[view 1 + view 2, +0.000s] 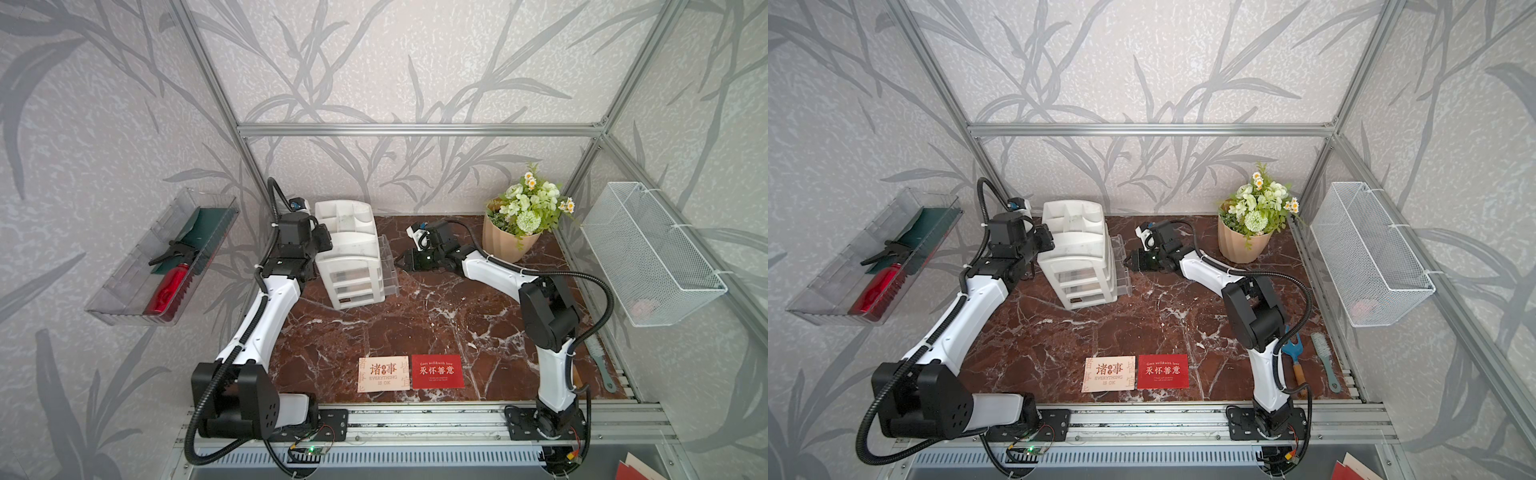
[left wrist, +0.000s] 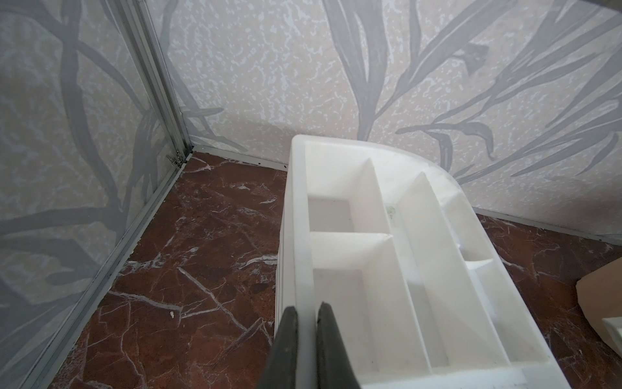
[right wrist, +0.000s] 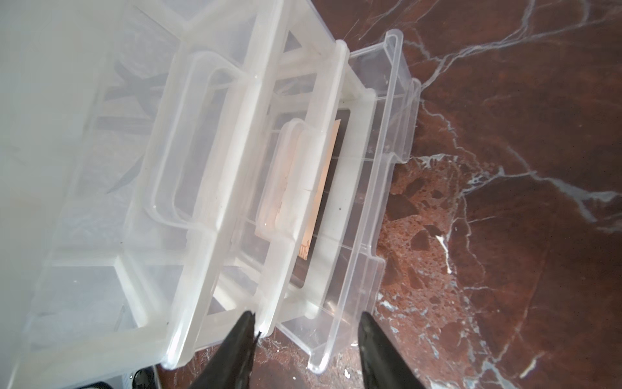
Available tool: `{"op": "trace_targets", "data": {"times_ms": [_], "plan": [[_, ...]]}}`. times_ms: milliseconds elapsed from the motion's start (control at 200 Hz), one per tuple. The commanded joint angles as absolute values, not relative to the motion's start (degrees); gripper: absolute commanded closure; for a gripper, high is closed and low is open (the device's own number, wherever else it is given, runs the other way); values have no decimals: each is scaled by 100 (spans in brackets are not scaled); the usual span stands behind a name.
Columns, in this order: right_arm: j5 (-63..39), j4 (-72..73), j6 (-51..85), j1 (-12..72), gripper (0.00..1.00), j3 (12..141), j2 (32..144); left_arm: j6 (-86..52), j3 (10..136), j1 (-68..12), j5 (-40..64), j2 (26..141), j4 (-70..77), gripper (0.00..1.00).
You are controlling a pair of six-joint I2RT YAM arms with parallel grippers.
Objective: Take the postcards out of the drawer
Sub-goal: Open the drawer in the storage box.
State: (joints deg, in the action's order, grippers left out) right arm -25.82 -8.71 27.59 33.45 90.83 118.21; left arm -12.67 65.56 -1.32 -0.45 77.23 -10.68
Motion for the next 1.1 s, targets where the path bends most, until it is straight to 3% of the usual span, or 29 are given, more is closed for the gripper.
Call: {"op": "trace_targets", "data": {"times_ms": [0,535,720,1095], "plan": [[-2158,-1482,2476,3388,52,9463,12186,-811,6152,-99,51,8037,-2488,100],[-1384,-2368,2446,3698,60,11354,13491,-818,6340,-107,287,8222,-2433,100],[-1021,-2816,2541,3787,71,12083,13896,-817,6498,-122,361,8299,-2419,100],[-226,-3561,2431,3850,81,12697,14169,-773,6532,-121,387,8379,-2419,100]]}}
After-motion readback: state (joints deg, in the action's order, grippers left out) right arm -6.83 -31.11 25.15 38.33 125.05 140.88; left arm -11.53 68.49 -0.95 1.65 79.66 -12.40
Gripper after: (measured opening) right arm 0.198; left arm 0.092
